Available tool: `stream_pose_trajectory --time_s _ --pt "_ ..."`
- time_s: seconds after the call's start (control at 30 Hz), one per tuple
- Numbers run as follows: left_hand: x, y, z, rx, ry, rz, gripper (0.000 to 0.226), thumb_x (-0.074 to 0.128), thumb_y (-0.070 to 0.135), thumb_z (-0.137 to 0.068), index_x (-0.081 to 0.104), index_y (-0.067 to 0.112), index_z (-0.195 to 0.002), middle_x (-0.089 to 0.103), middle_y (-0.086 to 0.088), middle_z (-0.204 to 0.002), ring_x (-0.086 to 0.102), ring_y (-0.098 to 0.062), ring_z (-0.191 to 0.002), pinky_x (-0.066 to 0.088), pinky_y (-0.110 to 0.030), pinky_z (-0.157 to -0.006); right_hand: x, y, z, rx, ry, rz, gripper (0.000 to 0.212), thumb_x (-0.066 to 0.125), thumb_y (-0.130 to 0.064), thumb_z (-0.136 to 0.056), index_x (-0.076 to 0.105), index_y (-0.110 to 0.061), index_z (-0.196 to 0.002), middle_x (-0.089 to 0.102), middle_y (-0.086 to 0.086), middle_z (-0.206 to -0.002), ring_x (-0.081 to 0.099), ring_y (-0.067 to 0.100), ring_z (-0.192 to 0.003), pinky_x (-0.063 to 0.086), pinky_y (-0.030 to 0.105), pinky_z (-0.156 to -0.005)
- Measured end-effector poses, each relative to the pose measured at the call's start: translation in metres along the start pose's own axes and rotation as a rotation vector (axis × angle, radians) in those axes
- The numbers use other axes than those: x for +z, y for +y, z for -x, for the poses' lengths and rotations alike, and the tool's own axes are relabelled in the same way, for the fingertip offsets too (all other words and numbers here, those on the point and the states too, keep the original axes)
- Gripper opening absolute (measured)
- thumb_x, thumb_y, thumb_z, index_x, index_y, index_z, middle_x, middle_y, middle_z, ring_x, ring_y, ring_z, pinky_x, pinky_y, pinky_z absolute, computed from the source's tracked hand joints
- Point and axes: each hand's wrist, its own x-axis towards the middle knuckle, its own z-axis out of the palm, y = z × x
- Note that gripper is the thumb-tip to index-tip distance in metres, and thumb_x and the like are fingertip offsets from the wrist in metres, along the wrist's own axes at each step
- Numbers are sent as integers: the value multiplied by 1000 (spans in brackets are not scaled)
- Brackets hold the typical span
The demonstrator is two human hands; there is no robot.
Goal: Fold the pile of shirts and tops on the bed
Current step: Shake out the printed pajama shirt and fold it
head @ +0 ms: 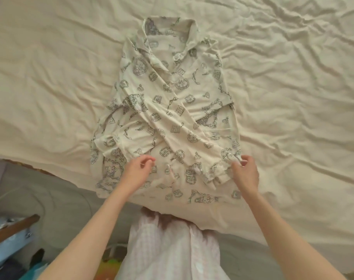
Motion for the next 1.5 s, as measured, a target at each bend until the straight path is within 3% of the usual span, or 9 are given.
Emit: stream_pose_trajectory --time_s 0.27,0.47,0.63,0.8,0.9,0.97,1.23,1.37,1.5 --pt "-96 13 -98 -497 291 1049 28 50 3 -94 52 -3 -121 63 -9 -90 62 -18 -74 52 -27 -65 74 -176 -15 -520 -194 211 38 45 -25 -98 45 -10 -133 56 6 -125 53 19 -114 44 37 -98" --pt "-103 28 -145 -636 -63 1215 20 54 15 -93 53 5 -111 58 -9 -109 59 -23 -92 54 -38 -65 164 -285 -44 -725 -297 380 42 44 -25 -98 42 -11 -138 50 8 -136 49 21 -122 40 39 -104" --pt "-106 26 -170 -776 10 1536 15 61 20 -89 56 6 -90 60 -6 -93 56 -21 -88 43 -40 -85 212 -321 -82 -586 -185 519 43 45 -42 -91 50 -15 -124 59 9 -119 58 30 -106 43 54 -93" --pt "-116 20 -166 -754 -35 1708 13 55 19 -93 56 6 -94 64 -10 -90 60 -26 -87 42 -44 -92 219 -345 -81 -373 -340 201 41 52 -36 -92 56 -15 -127 69 8 -107 51 7 -44 40 35 -57" --pt "-125 10 -167 -732 44 1803 10 57 17 -92 59 8 -93 68 -9 -89 63 -25 -88 42 -45 -98 222 -369 -76 -343 -449 76 21 61 -24 -91 68 -9 -104 62 3 -126 67 17 -95 52 38 -90" --pt "-132 2 -171 -707 104 1878 11 59 18 -90 61 11 -98 71 -8 -89 65 -23 -90 46 -44 -92 227 -388 -70 -376 -488 16 8 64 -26 -89 67 -20 -85 69 7 -108 67 19 -92 55 38 -87" --pt "-151 -17 -189 -633 235 1814 18 53 25 -94 61 10 -90 70 -3 -88 61 -18 -93 44 -36 -94 261 -412 -67 -524 -353 110 23 57 -26 -93 67 -20 -113 70 3 -96 59 12 -68 56 36 -80" --pt "-147 -31 -177 -596 228 1601 10 54 12 -93 59 8 -101 66 -7 -98 60 -20 -94 49 -32 -84 261 -383 -56 -833 -186 328 41 45 -25 -98 46 -14 -138 53 8 -134 52 21 -119 42 37 -102" --pt "-152 -54 -162 -435 469 827 26 58 8 -90 56 10 -116 62 -5 -97 58 -11 -74 49 -24 -71 255 -307 -30 -1054 -124 580 48 36 -30 -99 33 -18 -145 28 5 -154 21 23 -144 14 45 -118"
